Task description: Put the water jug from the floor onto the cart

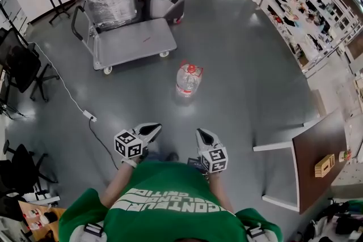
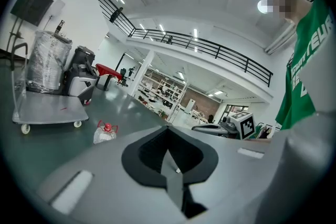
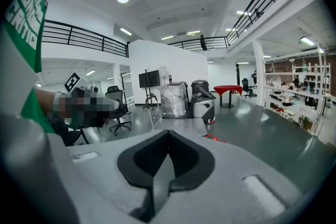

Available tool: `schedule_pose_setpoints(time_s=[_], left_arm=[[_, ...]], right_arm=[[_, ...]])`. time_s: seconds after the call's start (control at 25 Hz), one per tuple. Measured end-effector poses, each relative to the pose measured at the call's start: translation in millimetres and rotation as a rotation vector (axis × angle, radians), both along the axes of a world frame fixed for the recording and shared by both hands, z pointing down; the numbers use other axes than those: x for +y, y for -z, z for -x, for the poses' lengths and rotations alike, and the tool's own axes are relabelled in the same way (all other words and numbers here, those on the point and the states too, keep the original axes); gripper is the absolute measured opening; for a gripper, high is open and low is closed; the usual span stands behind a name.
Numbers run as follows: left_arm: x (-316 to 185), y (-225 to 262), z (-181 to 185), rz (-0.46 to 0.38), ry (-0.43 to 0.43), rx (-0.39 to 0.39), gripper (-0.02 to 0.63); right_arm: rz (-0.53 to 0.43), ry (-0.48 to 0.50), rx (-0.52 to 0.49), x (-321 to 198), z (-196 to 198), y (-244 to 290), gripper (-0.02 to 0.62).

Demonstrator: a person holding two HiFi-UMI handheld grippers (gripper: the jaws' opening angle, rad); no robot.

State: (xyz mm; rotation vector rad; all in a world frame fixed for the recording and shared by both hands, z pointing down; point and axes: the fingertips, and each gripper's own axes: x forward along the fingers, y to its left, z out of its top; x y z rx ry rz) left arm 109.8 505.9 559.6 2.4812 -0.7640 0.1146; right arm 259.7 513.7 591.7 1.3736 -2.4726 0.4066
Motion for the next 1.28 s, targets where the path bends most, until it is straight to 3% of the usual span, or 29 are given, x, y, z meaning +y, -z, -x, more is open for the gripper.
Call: schedule_pose_setpoints(time_s=[0.28, 1.28], left_arm=[[-19.7, -2.9, -9.2, 0.0, 0.003, 0.006, 0.012], [-166.7, 1.6, 5.6, -0.006, -0.024, 0.042, 0.012]], right_arm=[[0.029, -0.026, 0.0, -16.5, -18.1, -6.7, -0.008], [0.018, 0.009, 0.04, -165.3, 20.3, 7.4, -0.008]])
